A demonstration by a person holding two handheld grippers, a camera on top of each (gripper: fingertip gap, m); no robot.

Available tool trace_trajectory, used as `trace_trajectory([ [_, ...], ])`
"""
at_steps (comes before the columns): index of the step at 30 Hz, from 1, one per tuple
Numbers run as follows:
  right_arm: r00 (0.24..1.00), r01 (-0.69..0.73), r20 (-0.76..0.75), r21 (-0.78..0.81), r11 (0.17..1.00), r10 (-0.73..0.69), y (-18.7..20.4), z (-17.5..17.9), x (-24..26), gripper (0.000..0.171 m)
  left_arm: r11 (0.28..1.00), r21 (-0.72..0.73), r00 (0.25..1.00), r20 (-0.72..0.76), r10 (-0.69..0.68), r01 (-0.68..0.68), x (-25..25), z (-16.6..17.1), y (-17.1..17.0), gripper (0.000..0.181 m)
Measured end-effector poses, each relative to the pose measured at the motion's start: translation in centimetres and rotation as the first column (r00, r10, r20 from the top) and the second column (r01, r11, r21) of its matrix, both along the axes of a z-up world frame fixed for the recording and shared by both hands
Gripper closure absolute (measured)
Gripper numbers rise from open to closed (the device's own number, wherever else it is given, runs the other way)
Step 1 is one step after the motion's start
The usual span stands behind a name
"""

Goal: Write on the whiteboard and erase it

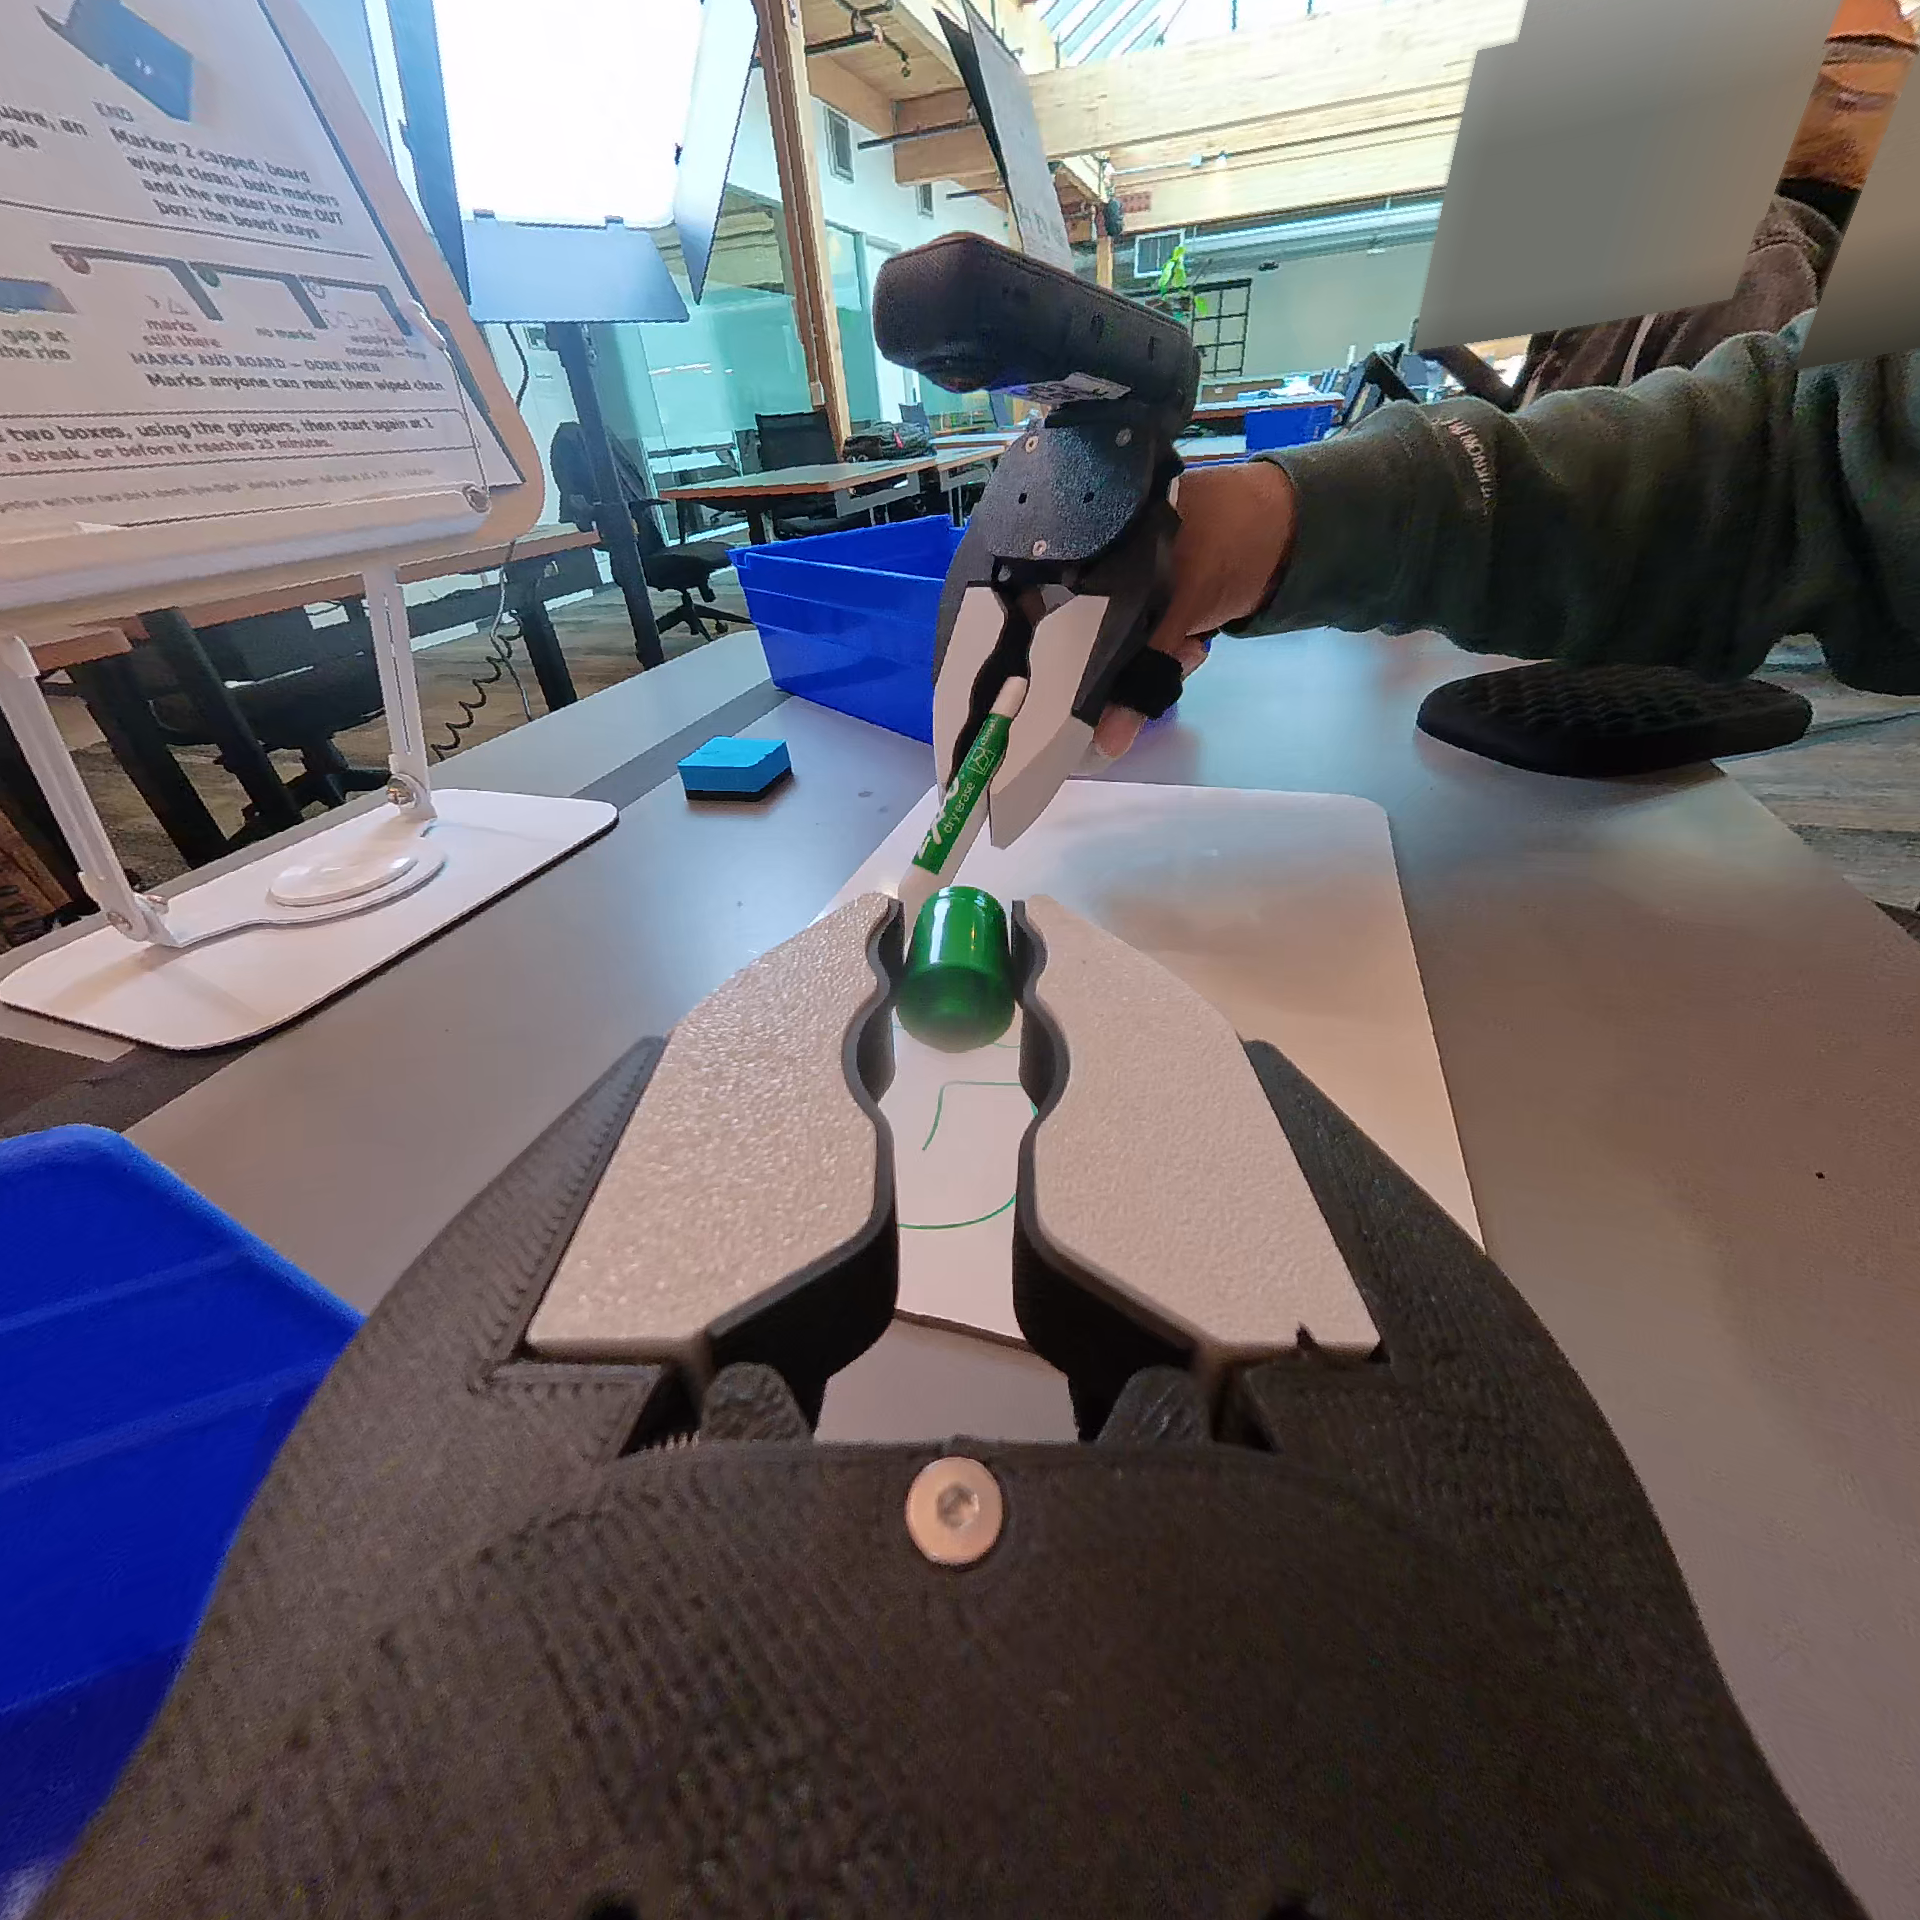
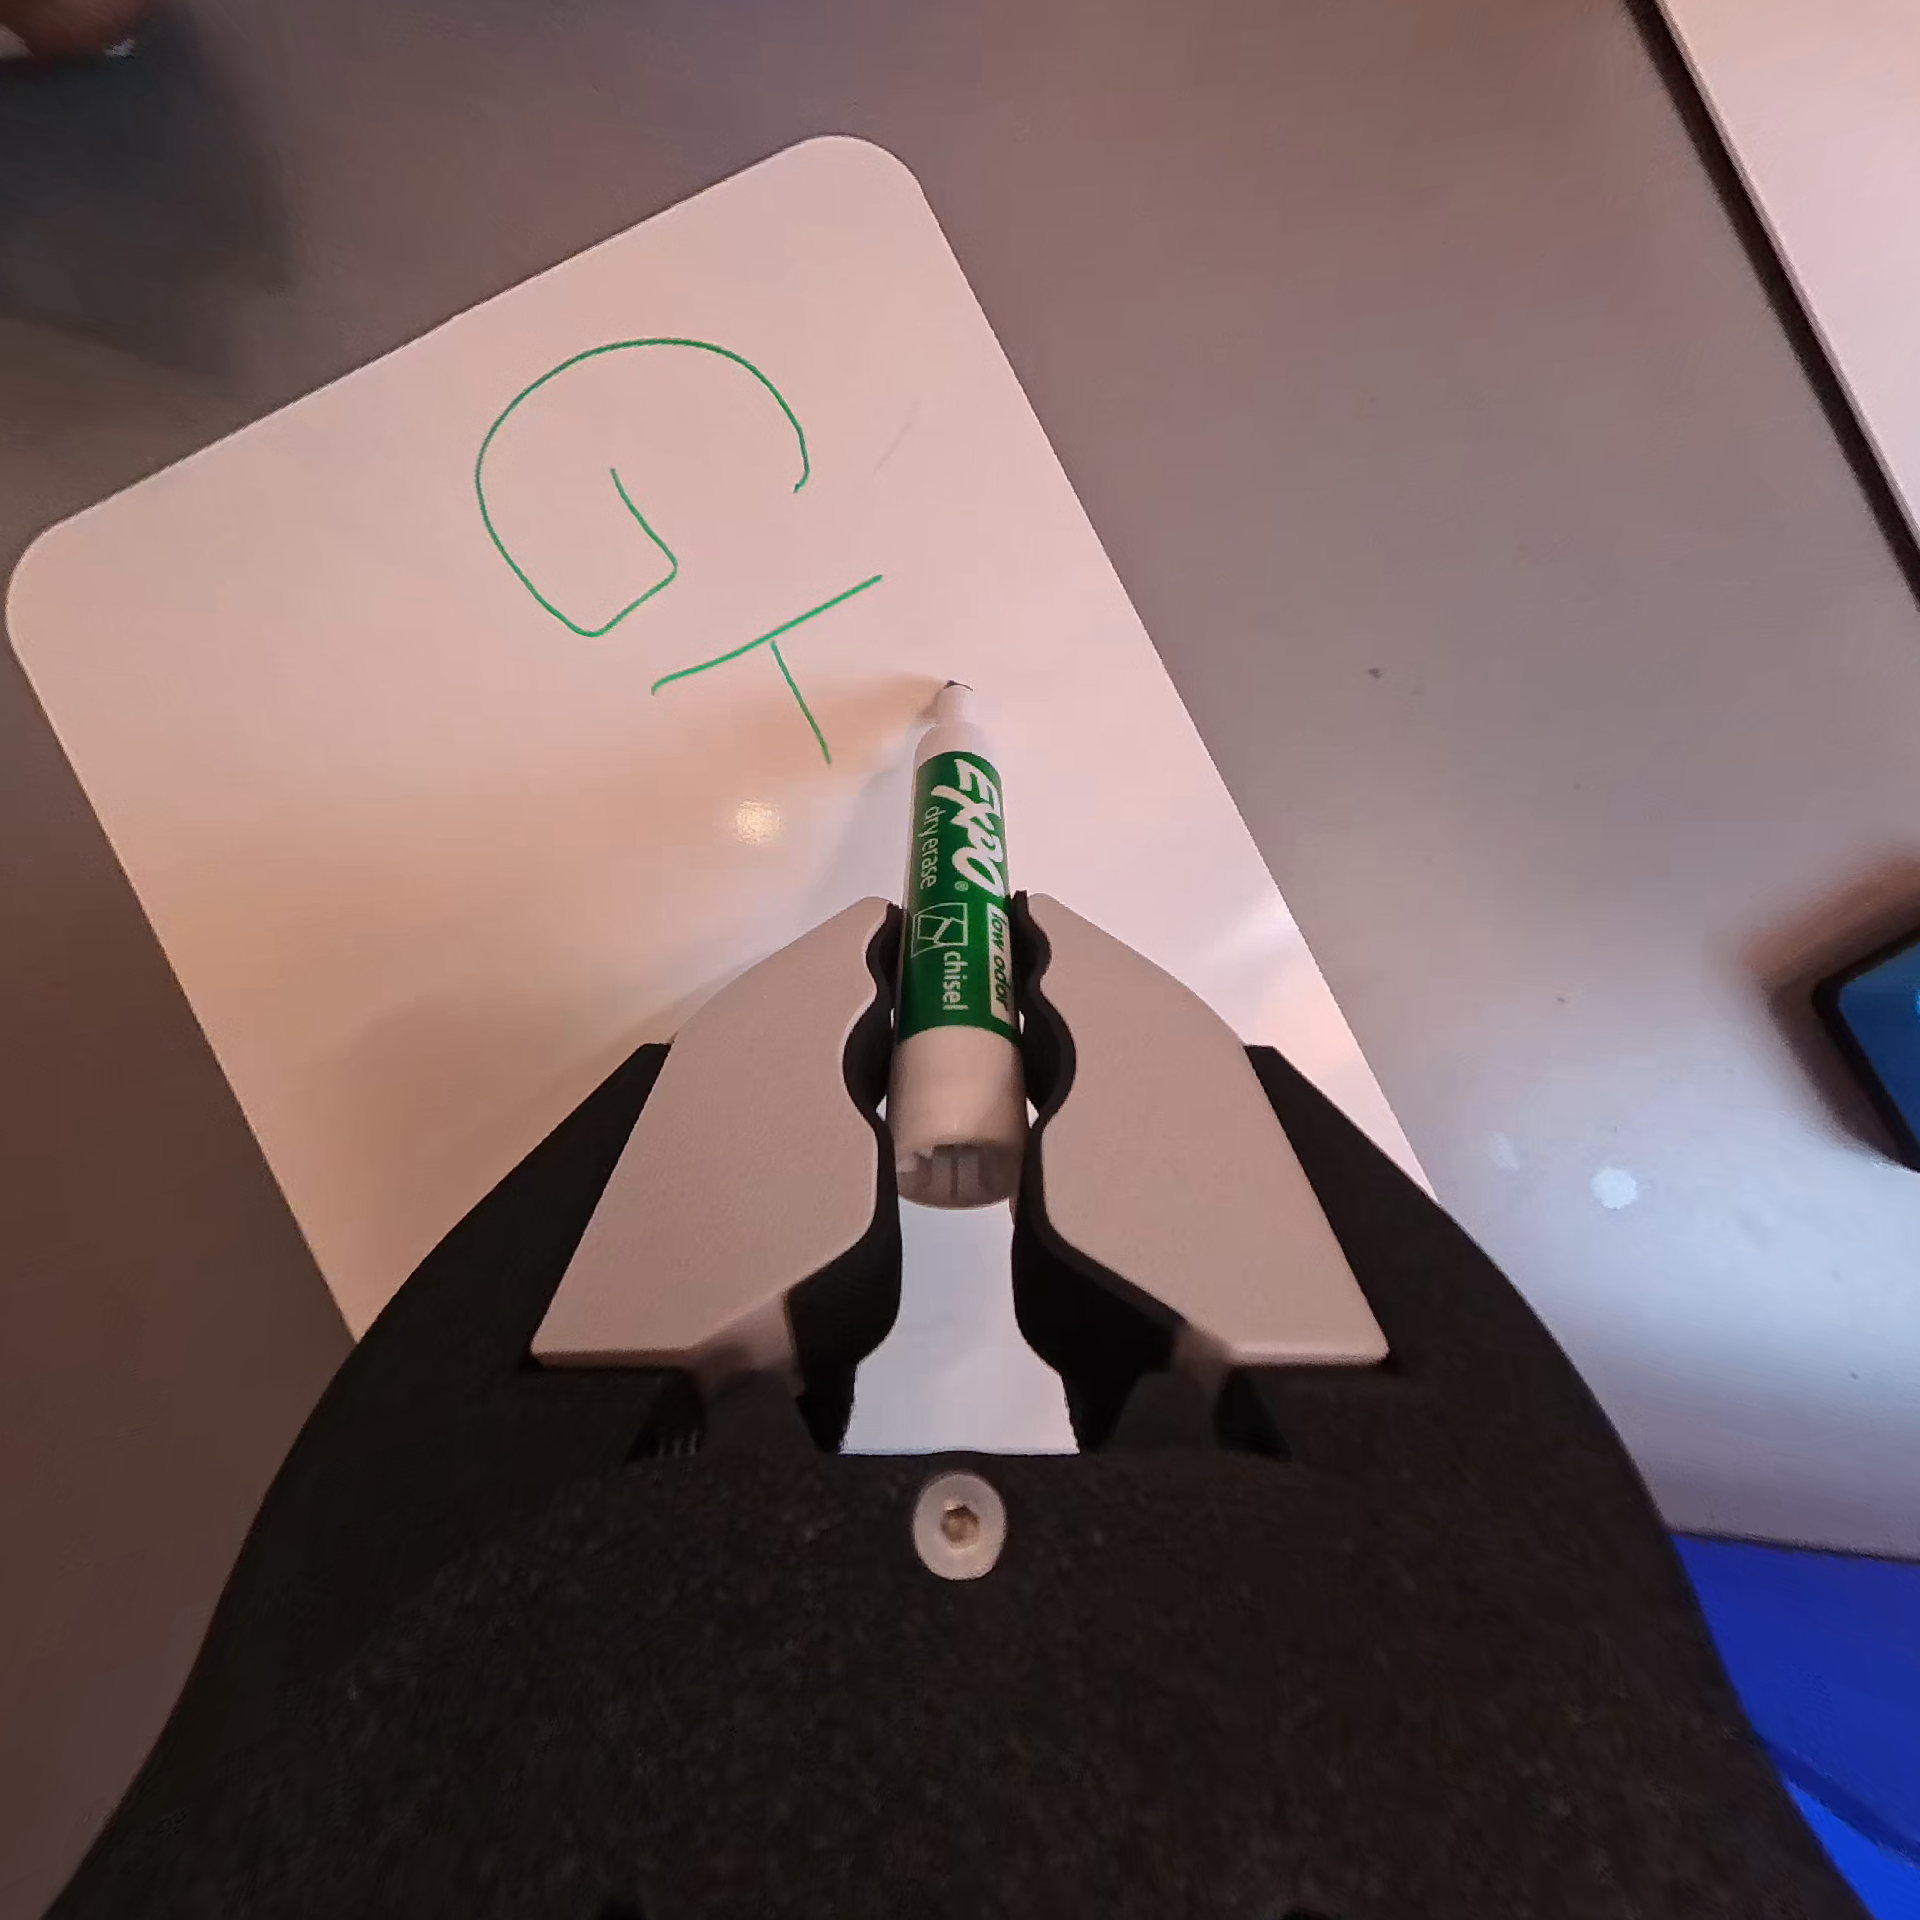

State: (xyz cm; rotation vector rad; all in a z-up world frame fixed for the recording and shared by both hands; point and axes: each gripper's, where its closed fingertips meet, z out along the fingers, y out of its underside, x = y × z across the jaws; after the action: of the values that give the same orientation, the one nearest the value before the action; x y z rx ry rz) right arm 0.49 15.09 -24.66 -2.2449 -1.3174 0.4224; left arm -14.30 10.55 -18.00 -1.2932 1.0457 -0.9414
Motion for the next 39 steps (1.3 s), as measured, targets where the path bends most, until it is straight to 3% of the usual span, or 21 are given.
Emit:
trace_trajectory([
  [26,0.997,-0.074,0.003,-0.049,0.996,0.074,-5.6,0.0,-0.2,0.152,1.000,-0.001,1.000,-0.005,-0.006,0.006,0.1,-0.1,-0.1,0.162],
  [39,0.998,0.060,-0.015,0.016,0.998,-0.060,-0.9,1.1,3.1,0.152,1.000,-0.003,1.000,-0.006,-0.006,0.006,0.1,-0.1,-0.1,0.162],
])
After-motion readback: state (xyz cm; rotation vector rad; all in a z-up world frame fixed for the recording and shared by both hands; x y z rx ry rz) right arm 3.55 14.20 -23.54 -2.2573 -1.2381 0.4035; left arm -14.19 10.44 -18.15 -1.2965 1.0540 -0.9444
